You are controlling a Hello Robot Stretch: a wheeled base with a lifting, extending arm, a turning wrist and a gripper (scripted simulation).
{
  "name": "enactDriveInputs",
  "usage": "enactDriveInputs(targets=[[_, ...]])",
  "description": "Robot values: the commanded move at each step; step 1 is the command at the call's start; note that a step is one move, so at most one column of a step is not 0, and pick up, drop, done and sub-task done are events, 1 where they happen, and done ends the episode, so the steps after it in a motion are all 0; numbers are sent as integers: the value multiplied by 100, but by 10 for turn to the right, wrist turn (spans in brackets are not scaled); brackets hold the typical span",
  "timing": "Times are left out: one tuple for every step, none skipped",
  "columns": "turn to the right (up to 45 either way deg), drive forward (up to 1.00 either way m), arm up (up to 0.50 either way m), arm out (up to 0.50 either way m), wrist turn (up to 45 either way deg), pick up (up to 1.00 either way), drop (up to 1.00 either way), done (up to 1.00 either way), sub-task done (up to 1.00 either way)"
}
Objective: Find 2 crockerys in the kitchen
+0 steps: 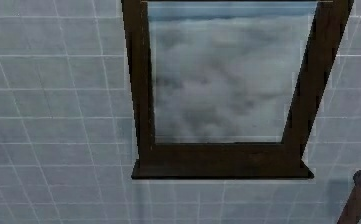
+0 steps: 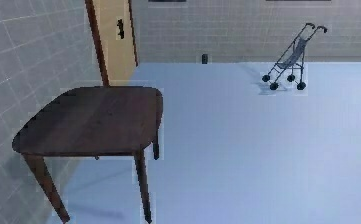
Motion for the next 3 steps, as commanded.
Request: enactDriveInputs(targets=[[-450, 0, 0, 0, 0, 0, 0, 0, 0], [-390, 0, 0, 0, 0, 0, 0, 0, 0], [0, 45, 0, 0, 0, 0, 0, 0, 0]])
